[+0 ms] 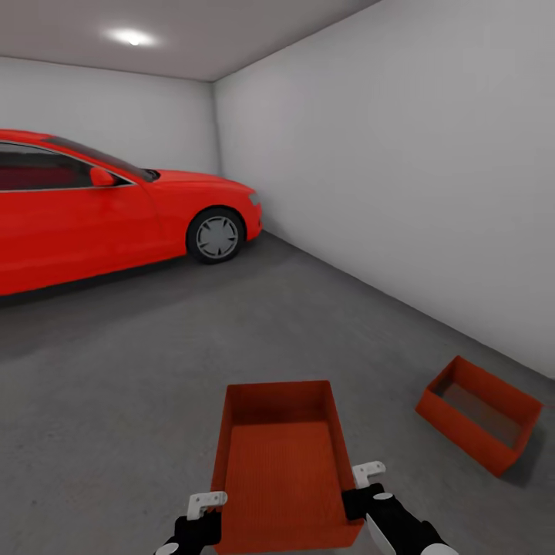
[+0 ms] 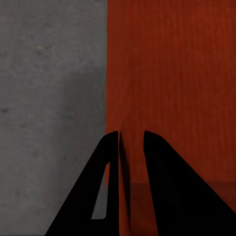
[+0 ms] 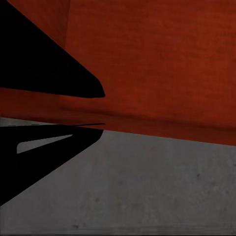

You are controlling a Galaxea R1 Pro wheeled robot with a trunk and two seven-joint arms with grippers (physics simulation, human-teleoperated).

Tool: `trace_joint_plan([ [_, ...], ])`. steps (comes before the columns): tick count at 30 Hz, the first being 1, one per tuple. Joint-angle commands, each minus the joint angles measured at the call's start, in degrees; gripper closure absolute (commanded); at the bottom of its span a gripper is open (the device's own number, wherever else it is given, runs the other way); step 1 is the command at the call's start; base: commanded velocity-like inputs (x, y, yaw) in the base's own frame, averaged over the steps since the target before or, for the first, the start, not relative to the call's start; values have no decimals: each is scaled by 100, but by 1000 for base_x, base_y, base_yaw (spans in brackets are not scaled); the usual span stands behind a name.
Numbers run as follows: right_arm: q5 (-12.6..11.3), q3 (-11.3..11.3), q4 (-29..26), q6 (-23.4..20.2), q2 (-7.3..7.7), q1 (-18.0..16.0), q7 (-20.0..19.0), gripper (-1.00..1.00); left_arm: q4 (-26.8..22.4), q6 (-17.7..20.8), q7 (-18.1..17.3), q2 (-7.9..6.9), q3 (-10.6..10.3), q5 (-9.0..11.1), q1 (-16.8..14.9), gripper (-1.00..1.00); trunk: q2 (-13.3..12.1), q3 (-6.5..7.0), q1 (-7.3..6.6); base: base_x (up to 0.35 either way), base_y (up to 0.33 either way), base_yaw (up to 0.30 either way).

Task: Move the two storage containers from the living room to the garage. In the garage, place one container on the floor and stack the other container on top of it (either order is fine).

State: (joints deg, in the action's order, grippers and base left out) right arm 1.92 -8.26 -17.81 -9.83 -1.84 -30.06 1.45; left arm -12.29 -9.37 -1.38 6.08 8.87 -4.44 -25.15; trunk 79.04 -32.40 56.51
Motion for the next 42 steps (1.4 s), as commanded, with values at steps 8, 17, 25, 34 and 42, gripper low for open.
trace_joint_plan([
  [8, 80, -238, -20, 287, 106, -1, -321, 100, 25, -17, 17, -72, 18, -75, -6, 100, 3, -6, 2, 305, 0, -279],
  [17, 80, -234, -13, 287, 113, -1, -321, 100, 25, -21, 15, -72, 18, -75, -5, 100, 3, -6, 2, 339, 0, -285],
  [25, 80, -232, -13, 285, 114, -1, -321, 100, 25, -21, 15, -71, 18, -75, -7, 100, 3, -6, 2, 342, 0, -286],
  [34, 80, -234, -16, 285, 114, -3, -321, 100, 25, -21, 18, -72, 18, -75, -4, 100, 3, -6, 2, 342, 0, -286],
  [42, 80, -233, -15, 284, 114, 0, -321, 100, 25, -21, 18, -72, 18, -75, -4, 100, 3, -6, 2, 342, 0, -286],
])
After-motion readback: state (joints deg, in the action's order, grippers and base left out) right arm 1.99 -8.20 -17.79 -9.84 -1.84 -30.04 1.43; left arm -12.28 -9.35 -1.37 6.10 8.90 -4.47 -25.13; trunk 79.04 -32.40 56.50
